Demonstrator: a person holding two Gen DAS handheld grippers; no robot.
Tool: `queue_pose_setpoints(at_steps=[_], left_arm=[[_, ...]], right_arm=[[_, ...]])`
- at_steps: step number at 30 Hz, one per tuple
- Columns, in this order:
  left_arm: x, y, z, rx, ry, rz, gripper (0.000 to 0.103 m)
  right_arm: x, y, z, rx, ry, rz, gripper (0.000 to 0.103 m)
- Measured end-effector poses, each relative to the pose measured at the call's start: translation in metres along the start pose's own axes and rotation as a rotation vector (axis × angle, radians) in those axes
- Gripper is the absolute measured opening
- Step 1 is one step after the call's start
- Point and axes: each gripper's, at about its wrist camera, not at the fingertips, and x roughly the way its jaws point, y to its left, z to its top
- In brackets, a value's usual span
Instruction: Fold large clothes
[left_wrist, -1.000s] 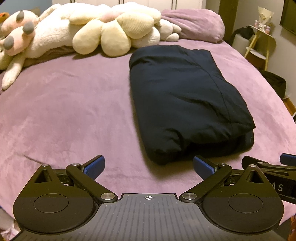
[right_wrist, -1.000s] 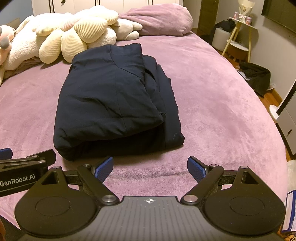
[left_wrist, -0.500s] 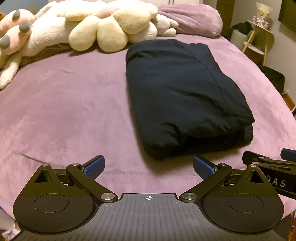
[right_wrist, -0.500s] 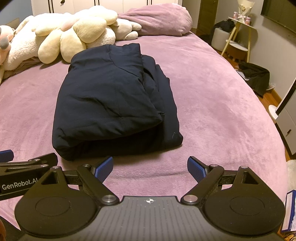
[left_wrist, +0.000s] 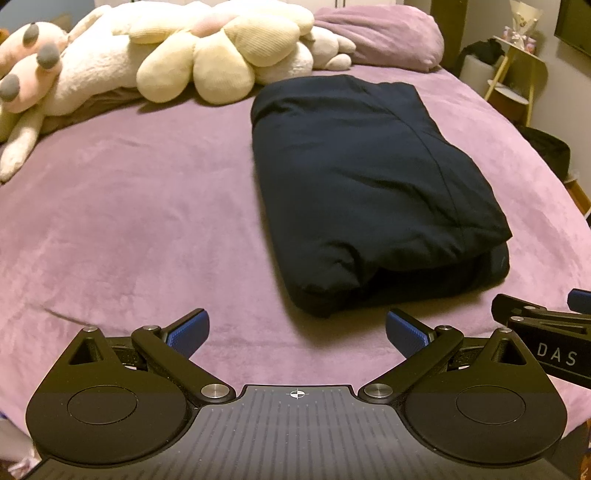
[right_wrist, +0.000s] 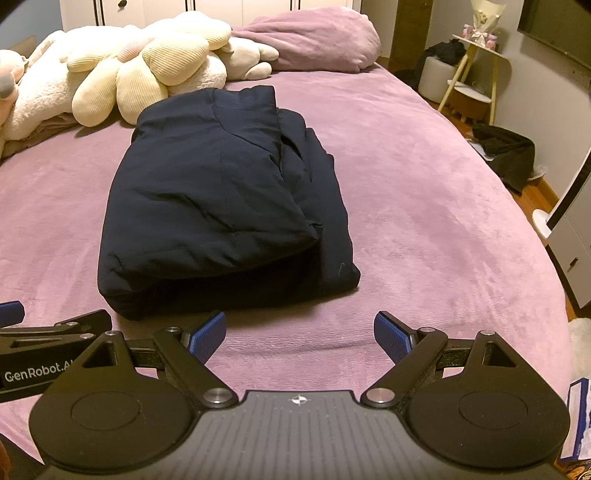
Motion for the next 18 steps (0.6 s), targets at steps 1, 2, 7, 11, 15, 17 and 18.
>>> queue_pose_setpoints(at_steps=[1, 2, 7, 11, 15, 17, 18], left_arm=[[0.0002, -0.0002, 0.0, 0.0, 0.001, 0.001, 0.103], [0.0002, 0.0, 0.0001, -0.002, 0.002, 0.002, 0.103], [-0.0004, 0.0007, 0.0002, -0.004, 0.002, 0.0, 0.103], [-0.0006, 0.0005, 0.0002, 0.002, 0.001, 0.0, 0.103], [-0.0009, 0.001, -0.0001, 0.002, 0.0, -0.004, 0.103], [-0.001, 0.0014, -0.0001, 0.0, 0.0, -0.007, 0.103], [-0.0012, 0.0014, -0.0001, -0.001, -0.001, -0.008, 0.103]], right_arm=[[-0.0001, -0.0002, 0.0, 0.0, -0.002, -0.003, 0.088], [0.0, -0.0005, -0.0001, 0.0, -0.004, -0.004, 0.088], [0.0002, -0.0008, -0.0009, -0.001, -0.003, -0.008, 0.088], [-0.0011, -0.0008, -0.0008, -0.003, -0.007, -0.01, 0.088], [-0.0013, -0.0014, -0.0007, -0.003, -0.008, -0.009, 0.088], [-0.0013, -0.0017, -0.0008, -0.002, -0.008, -0.01, 0.088], [-0.0016, -0.0018, -0.0006, -0.001, -0.007, -0.01, 0.088]])
